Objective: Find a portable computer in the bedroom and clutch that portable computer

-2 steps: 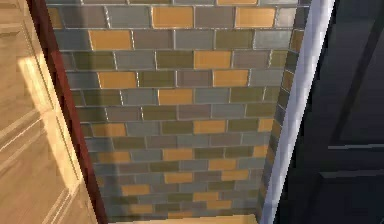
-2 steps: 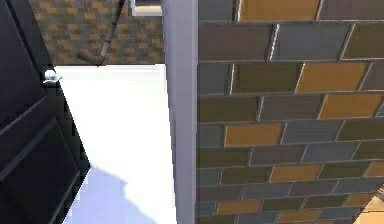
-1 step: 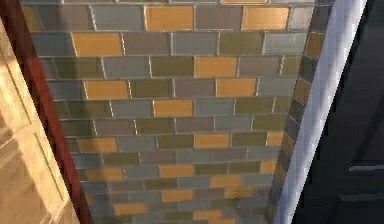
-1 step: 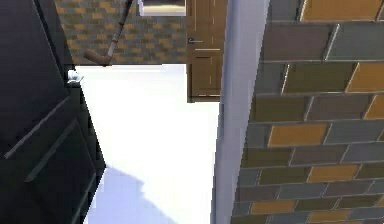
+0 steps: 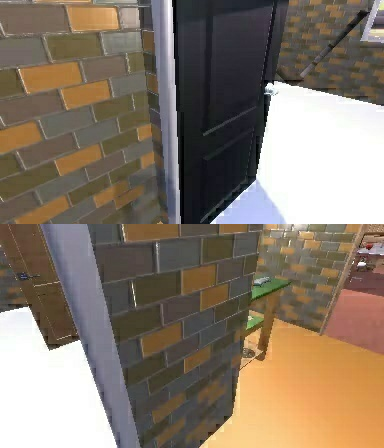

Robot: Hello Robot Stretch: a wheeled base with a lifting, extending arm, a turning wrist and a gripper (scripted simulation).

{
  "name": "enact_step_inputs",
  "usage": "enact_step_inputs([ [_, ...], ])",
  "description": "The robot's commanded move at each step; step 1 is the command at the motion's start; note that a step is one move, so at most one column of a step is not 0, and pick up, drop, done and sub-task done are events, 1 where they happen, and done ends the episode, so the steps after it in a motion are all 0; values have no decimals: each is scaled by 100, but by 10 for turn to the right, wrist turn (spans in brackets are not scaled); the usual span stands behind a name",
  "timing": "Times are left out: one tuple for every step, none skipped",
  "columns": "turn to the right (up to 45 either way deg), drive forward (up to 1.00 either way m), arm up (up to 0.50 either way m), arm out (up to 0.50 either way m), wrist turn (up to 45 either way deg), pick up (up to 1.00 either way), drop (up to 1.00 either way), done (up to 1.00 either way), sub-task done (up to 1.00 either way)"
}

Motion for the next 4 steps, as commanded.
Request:
enact_step_inputs([
  [0, 40, 0, 0, 0, 0, 0, 0, 0],
  [-450, 0, 0, 0, 0, 0, 0, 0, 0],
  [-450, 0, 0, 0, 0, 0, 0, 0, 0],
  [-450, 0, 0, 0, 0, 0, 0, 0, 0],
])
